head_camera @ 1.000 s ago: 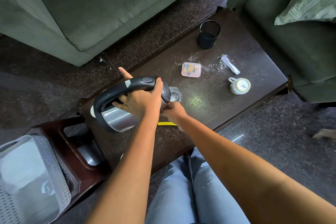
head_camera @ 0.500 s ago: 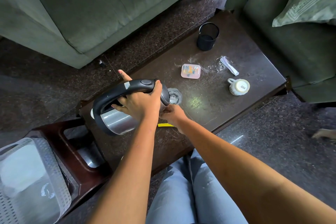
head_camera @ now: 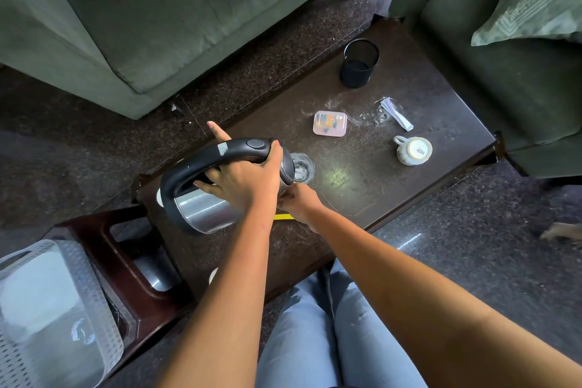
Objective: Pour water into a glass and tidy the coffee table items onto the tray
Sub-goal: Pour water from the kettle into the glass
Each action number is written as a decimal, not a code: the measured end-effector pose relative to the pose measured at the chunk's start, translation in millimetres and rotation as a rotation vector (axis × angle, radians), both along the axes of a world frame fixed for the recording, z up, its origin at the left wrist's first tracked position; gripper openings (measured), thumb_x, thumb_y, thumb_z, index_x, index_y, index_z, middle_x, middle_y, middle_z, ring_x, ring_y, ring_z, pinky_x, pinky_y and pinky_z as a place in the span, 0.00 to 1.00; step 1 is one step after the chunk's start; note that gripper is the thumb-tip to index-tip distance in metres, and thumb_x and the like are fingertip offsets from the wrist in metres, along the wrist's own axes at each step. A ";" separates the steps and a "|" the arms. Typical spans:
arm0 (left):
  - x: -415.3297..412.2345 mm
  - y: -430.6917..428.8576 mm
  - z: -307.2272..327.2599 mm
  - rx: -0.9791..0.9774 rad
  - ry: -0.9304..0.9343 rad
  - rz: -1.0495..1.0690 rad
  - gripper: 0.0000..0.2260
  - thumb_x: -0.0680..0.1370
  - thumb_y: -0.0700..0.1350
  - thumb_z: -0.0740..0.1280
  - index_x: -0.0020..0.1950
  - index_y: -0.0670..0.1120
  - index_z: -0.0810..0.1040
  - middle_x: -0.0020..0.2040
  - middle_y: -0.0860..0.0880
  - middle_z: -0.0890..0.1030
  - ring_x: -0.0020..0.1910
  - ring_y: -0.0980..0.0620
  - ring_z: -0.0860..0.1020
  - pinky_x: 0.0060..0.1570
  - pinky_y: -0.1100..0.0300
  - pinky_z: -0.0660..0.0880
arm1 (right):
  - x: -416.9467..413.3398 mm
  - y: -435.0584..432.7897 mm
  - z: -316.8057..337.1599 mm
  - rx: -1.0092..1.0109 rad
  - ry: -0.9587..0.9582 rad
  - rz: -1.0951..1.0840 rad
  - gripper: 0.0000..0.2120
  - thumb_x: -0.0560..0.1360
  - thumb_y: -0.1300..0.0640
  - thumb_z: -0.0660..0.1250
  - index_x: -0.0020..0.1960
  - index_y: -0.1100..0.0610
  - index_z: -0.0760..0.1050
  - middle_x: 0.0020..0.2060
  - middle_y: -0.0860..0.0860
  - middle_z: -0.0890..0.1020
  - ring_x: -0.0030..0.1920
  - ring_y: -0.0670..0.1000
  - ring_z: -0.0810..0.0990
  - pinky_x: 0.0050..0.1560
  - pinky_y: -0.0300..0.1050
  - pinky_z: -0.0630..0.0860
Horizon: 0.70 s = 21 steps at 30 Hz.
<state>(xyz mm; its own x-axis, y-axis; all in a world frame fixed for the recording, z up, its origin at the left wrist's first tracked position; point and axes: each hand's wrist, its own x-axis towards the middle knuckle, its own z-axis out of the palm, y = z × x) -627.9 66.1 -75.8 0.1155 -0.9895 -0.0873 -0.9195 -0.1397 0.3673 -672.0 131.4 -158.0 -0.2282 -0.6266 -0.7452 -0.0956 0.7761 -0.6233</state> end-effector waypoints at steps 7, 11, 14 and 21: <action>-0.4 0.0 -0.9 -0.005 0.004 0.012 0.50 0.65 0.68 0.66 0.78 0.54 0.43 0.72 0.47 0.71 0.73 0.39 0.62 0.72 0.38 0.45 | 0.2 -0.4 1.1 0.027 -0.007 0.020 0.10 0.73 0.63 0.63 0.51 0.63 0.80 0.49 0.59 0.83 0.49 0.56 0.79 0.42 0.42 0.69; -0.9 -0.7 -0.8 -0.005 0.005 0.022 0.50 0.65 0.68 0.65 0.78 0.54 0.43 0.71 0.47 0.72 0.73 0.40 0.61 0.73 0.39 0.45 | 1.4 2.2 2.0 0.002 -0.038 -0.010 0.12 0.73 0.65 0.64 0.55 0.60 0.79 0.51 0.57 0.83 0.52 0.54 0.79 0.44 0.40 0.69; -1.1 -0.3 -0.2 -0.012 0.004 0.022 0.49 0.65 0.68 0.66 0.78 0.54 0.44 0.70 0.46 0.73 0.72 0.40 0.62 0.73 0.39 0.45 | 1.0 2.1 3.2 0.001 -0.029 0.003 0.12 0.73 0.64 0.64 0.54 0.59 0.79 0.51 0.56 0.83 0.47 0.51 0.76 0.43 0.40 0.69; -2.6 1.5 -1.0 -0.022 0.008 0.023 0.49 0.65 0.68 0.66 0.78 0.53 0.44 0.69 0.45 0.73 0.72 0.39 0.62 0.72 0.38 0.46 | -1.7 -0.5 6.1 0.026 -0.003 0.026 0.11 0.73 0.63 0.64 0.52 0.64 0.80 0.50 0.59 0.83 0.53 0.58 0.79 0.50 0.50 0.76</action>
<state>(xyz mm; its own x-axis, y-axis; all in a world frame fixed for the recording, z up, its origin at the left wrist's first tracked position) -630.5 67.6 -76.8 0.1373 -0.9883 -0.0663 -0.9132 -0.1522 0.3779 -673.7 130.9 -151.9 -0.2100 -0.6125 -0.7620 -0.1139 0.7894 -0.6032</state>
